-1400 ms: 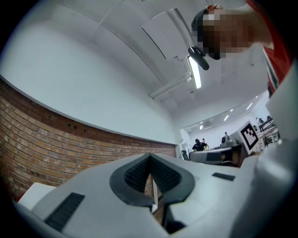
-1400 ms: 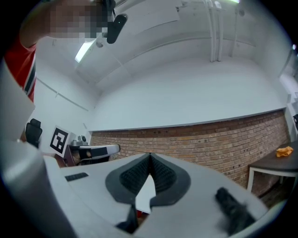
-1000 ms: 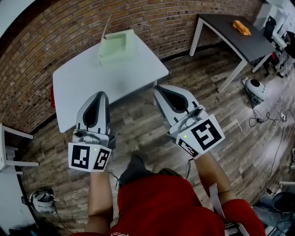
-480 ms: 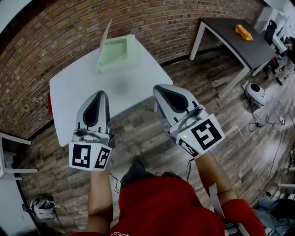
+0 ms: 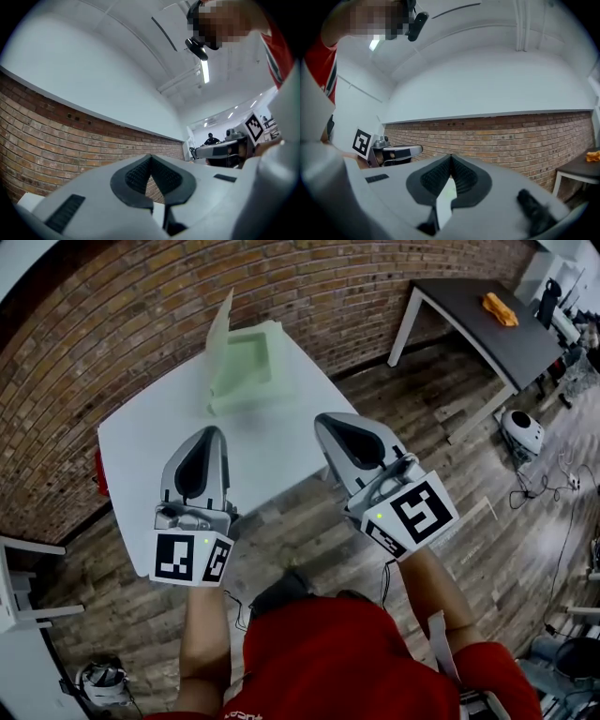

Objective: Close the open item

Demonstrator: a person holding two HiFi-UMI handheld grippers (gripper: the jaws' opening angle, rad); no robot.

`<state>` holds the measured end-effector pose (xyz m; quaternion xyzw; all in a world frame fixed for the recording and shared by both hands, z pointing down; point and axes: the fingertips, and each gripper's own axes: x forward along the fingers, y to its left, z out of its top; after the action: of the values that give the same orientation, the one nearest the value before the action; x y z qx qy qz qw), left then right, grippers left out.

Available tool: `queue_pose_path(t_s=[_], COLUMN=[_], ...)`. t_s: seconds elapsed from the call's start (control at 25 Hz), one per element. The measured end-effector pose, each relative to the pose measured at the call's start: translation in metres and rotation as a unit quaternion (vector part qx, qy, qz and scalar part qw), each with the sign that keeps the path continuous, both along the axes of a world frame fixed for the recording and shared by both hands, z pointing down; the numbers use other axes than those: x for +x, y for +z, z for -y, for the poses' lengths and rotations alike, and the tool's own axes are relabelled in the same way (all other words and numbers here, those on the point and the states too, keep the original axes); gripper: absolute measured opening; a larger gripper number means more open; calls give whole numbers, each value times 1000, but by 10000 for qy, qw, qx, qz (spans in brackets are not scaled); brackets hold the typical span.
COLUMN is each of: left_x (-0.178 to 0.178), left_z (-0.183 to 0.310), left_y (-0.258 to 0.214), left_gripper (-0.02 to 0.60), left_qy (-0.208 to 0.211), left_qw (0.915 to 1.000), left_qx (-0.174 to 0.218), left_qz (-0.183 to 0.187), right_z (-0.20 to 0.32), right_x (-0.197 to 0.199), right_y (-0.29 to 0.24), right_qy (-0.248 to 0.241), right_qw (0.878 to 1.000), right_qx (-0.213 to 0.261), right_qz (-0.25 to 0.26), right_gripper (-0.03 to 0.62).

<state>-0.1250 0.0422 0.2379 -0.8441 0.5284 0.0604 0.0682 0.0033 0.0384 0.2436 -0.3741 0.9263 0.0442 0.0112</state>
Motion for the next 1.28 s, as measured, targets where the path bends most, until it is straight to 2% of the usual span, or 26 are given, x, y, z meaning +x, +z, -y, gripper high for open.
queue_pose_path(t_s=[0.56, 1.0, 1.28], left_x=[-57, -58, -55], left_z=[103, 152, 177], left_y=[35, 53, 69], left_gripper=[12, 12, 12], left_qy=[172, 103, -177], left_qw=[9993, 9989, 9972], left_qx=[-144, -301, -446], left_qz=[299, 354, 566], right_z=[98, 150, 184], right_x=[-71, -70, -66], right_y=[17, 32, 47], right_qy=[321, 431, 252], right_qw=[9990, 9975, 9976], right_qx=[-196, -344, -483], right_qz=[-235, -444, -429], right_gripper=[31, 31, 31])
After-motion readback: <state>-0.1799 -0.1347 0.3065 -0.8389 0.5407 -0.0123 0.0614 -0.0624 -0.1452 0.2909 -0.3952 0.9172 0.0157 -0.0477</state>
